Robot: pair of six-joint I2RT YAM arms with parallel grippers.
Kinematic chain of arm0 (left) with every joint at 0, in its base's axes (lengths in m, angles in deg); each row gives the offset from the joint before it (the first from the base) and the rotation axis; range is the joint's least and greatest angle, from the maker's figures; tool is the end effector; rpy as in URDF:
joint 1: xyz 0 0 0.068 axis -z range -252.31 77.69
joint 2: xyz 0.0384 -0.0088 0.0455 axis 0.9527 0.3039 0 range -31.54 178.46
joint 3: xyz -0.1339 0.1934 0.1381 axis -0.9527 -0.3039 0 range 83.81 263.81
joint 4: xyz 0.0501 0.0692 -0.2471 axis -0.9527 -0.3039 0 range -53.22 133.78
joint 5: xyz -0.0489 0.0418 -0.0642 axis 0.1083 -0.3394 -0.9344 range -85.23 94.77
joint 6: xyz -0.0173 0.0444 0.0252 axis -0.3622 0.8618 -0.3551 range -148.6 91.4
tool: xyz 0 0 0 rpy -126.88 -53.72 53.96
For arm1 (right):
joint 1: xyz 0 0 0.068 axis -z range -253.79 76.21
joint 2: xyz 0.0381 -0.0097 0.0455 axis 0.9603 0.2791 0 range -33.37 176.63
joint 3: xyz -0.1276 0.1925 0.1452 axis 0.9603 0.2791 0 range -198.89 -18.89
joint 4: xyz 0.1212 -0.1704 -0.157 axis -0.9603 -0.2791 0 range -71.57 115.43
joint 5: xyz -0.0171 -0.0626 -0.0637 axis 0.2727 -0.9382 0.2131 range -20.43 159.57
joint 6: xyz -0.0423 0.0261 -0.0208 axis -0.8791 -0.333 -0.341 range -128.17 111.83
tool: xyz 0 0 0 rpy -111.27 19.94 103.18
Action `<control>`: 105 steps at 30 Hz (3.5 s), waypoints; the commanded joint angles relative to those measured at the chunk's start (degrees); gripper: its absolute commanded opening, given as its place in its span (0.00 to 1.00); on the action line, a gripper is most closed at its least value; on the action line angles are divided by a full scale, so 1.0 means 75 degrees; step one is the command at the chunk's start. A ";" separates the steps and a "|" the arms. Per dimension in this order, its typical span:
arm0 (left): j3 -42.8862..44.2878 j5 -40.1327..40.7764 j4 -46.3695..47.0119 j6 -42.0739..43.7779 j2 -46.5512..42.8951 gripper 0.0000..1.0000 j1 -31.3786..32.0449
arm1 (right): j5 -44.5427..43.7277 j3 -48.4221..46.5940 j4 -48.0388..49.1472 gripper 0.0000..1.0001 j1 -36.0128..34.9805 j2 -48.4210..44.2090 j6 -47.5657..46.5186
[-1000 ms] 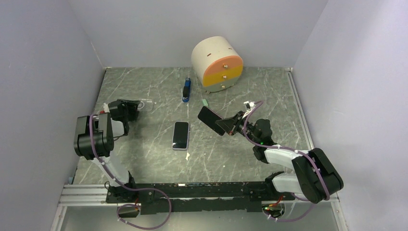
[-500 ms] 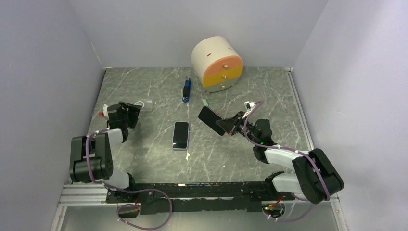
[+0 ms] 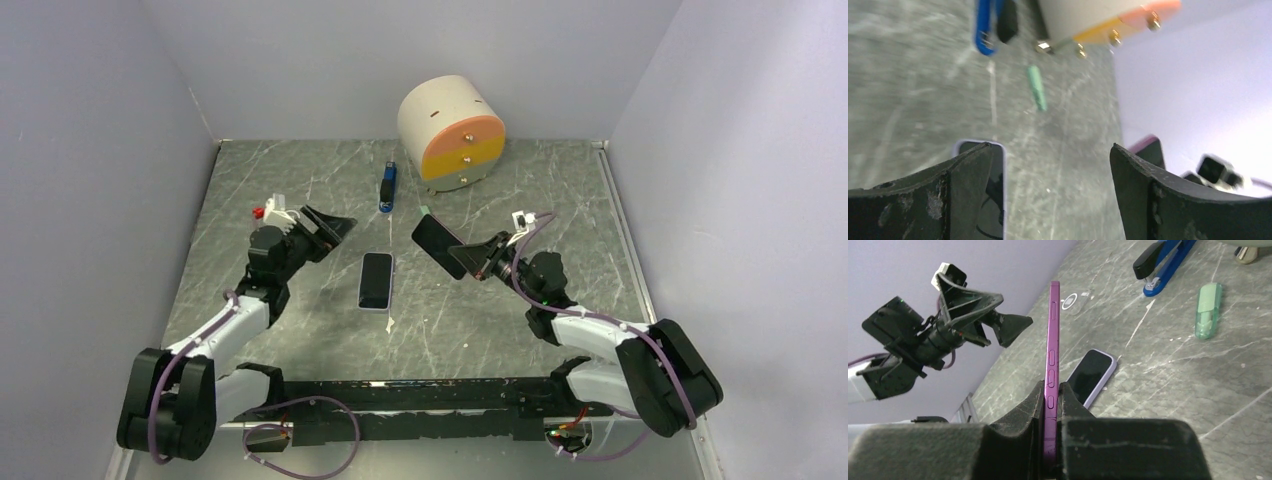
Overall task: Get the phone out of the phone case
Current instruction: Place the phone at the center of the board.
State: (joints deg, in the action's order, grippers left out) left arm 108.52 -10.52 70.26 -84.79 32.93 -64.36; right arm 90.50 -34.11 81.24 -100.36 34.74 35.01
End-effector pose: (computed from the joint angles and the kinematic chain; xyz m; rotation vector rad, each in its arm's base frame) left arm 0.2348 -0.0423 0.2162 -0.5947 1.8242 -1.0188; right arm 0.1950 0.1118 0.2048 -0.0779 1.6576 1.2268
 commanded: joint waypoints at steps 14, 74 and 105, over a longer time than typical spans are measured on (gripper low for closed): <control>-0.0383 -0.0333 0.3647 -0.0591 0.0254 0.86 0.2596 | -0.1721 -0.0195 0.2699 0.00 -0.1275 0.0293 0.1708; -0.0406 -0.0123 0.7841 -0.1335 0.2197 0.03 0.3437 | -0.1356 0.0111 0.5283 0.35 -0.1159 0.1003 0.1720; -0.1425 0.0444 0.3288 -0.1525 0.0677 0.03 -0.1027 | -0.4502 0.1261 -0.2082 0.99 -0.0422 -0.4400 -0.2160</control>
State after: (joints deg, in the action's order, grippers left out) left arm 97.77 -7.35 95.04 -95.34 38.76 -69.59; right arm 65.41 -27.47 67.36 -103.75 4.08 20.63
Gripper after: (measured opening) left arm 0.092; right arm 0.989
